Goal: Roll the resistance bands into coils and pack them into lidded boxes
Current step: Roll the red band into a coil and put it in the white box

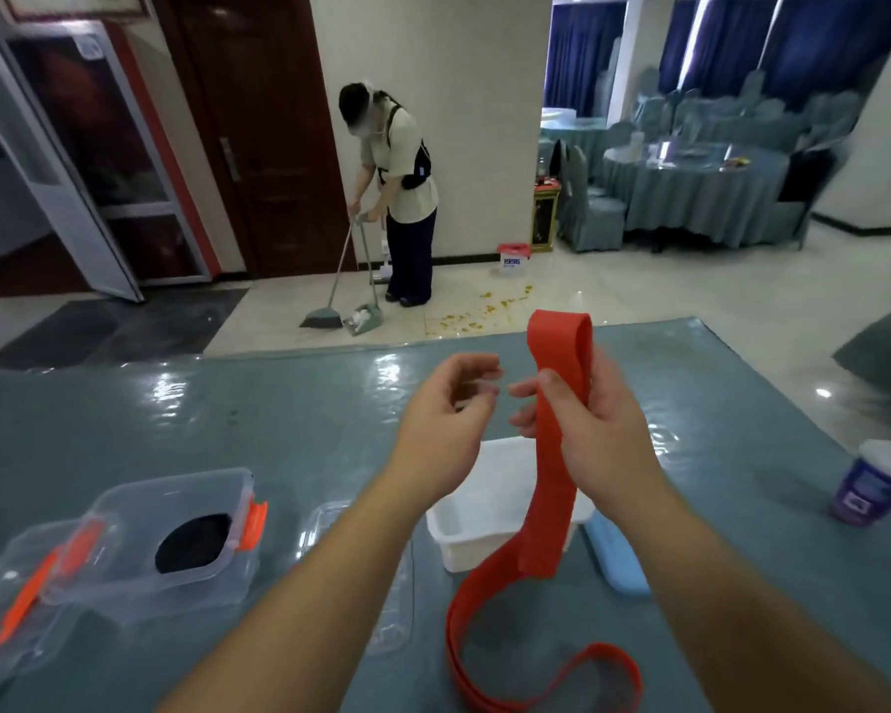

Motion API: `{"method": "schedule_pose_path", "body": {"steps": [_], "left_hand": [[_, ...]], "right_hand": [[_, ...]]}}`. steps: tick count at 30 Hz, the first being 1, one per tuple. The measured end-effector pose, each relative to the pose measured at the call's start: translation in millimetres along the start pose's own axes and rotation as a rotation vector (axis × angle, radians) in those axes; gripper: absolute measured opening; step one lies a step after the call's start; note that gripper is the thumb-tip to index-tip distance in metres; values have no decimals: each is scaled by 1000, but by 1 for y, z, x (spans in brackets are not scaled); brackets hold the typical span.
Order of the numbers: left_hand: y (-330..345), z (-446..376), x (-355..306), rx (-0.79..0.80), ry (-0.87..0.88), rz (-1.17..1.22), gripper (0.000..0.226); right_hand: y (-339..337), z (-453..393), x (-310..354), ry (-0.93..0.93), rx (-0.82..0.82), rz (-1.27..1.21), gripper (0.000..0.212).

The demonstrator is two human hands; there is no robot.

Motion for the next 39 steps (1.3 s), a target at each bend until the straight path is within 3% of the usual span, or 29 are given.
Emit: {"method": "schedule_pose_path", "body": {"steps": [6,11,16,20,25,29,34,37,39], "left_hand": [[-22,-7,-78,228,415,-341,48],[-30,-17,-123,261,682,-797,35],[-22,-21,-158,270,627,-792,21],[-12,-20,-175,260,612,-810,15],[-11,-20,-185,207,587,-701,14],[-3,-14,-186,95,661,-639,13],[1,-8,-188,48,709,-776,28],[1,-4,-192,-17,788,-817,22],[5,-3,-194,-82,874,-816,18]], "right_hand": [[2,-1,11,-86,53,211,40],[-12,-7,32,-137,168,350,42],[-29,-11,60,-154,333,322,21],[-42,-22,83,-158,341,46,29],[-60,-26,104,-188,436,73,15],[-67,-28,114,-255,378,95,17],[-71,-31,120,-257,370,59,22],[-71,-30,121,-225,404,37,19],[-72,-30,123,-203,397,-5,29]]}}
Point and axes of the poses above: each hand's wrist, its own z-axis away from the middle knuckle, its own y-axis out of the palm, x = y × z, the point moved 2 cm from there along -z, towards the middle knuckle, and after that the axes turned 4 degrees about z, right-handed, at the moved point
